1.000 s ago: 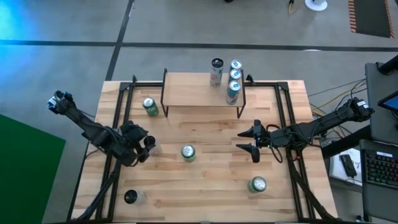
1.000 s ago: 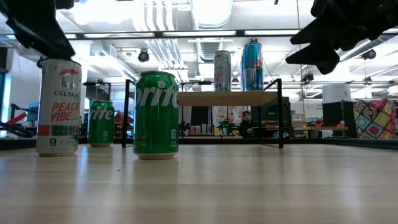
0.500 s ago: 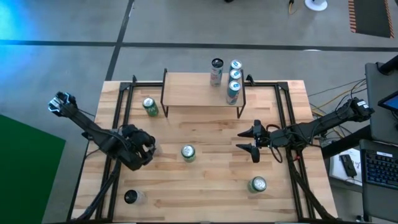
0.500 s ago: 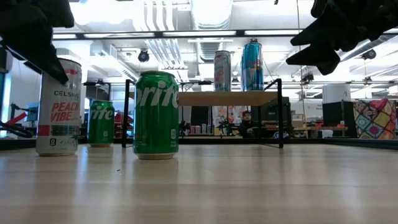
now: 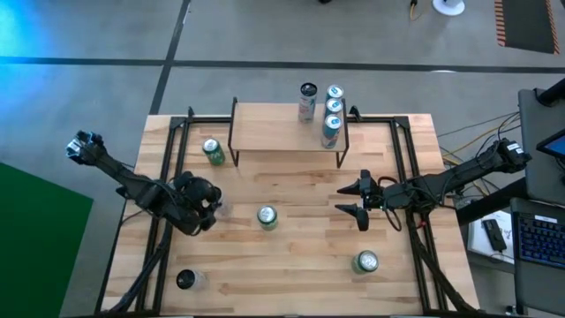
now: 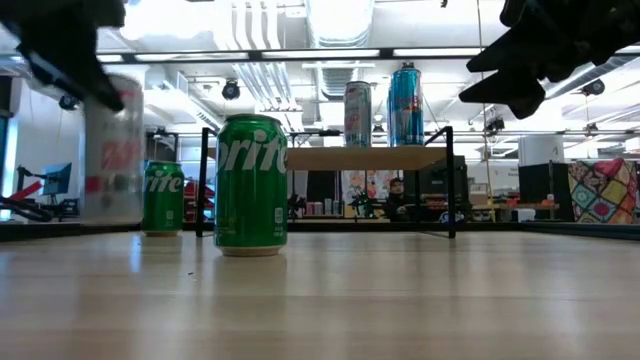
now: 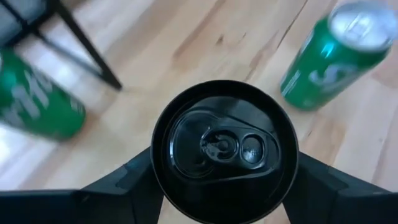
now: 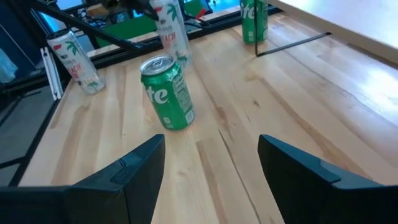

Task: Sort soda cans
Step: Put the top white-pink soda can on the shelf and align it with other white-pink soda can

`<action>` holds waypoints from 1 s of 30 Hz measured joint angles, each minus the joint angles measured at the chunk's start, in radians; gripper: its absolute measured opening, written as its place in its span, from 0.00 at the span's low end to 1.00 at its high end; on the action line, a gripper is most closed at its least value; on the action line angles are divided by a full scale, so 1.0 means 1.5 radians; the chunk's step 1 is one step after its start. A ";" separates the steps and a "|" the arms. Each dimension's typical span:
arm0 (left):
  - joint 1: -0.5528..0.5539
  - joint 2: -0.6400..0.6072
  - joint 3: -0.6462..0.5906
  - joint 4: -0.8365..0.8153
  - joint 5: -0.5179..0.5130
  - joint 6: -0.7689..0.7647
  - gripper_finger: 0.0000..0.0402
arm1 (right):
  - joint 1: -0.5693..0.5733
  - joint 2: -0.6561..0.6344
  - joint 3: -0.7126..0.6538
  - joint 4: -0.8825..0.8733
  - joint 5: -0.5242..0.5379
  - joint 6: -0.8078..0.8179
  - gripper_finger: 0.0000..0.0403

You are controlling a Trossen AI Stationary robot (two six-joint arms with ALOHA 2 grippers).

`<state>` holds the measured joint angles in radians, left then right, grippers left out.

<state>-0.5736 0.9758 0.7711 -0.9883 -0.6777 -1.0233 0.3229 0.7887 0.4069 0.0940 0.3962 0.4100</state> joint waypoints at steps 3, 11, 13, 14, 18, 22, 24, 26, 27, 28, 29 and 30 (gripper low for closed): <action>0.037 -0.001 0.041 0.019 -0.006 0.107 0.61 | 0.000 0.000 0.005 0.001 0.000 -0.006 0.61; 0.263 0.058 0.205 0.147 0.088 0.487 0.64 | 0.000 0.000 0.014 0.000 0.000 -0.012 0.61; 0.337 0.086 0.248 0.177 0.147 0.568 0.64 | 0.000 0.000 0.015 -0.001 0.000 -0.019 0.61; 0.374 0.101 0.268 0.190 0.184 0.603 0.64 | 0.000 0.000 0.015 -0.001 0.001 -0.024 0.61; 0.502 0.172 0.356 0.211 0.332 0.706 0.64 | 0.000 -0.001 0.012 -0.014 0.037 -0.030 0.61; 0.582 0.251 0.438 0.211 0.418 0.781 0.64 | -0.001 -0.001 0.010 -0.047 0.040 -0.022 0.61; 0.601 0.291 0.479 0.210 0.440 0.813 0.64 | 0.000 -0.001 0.009 -0.059 0.048 -0.014 0.61; 0.609 0.330 0.527 0.200 0.452 0.844 0.64 | -0.001 -0.001 0.007 -0.061 0.064 -0.012 0.61; 0.611 0.348 0.554 0.193 0.459 0.860 0.64 | -0.001 -0.001 0.007 -0.061 0.076 -0.012 0.61; 0.612 0.365 0.580 0.187 0.464 0.873 0.64 | -0.001 -0.001 0.006 -0.061 0.089 -0.012 0.61; 0.612 0.382 0.607 0.180 0.465 0.886 0.64 | -0.001 -0.001 0.005 -0.060 0.100 -0.011 0.61; 0.612 0.399 0.631 0.174 0.465 0.897 0.64 | -0.001 -0.001 0.004 -0.061 0.105 -0.011 0.61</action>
<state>0.3439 1.5736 1.7182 -0.7275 0.0199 0.3224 0.3222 0.7872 0.4125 0.0032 0.5537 0.3931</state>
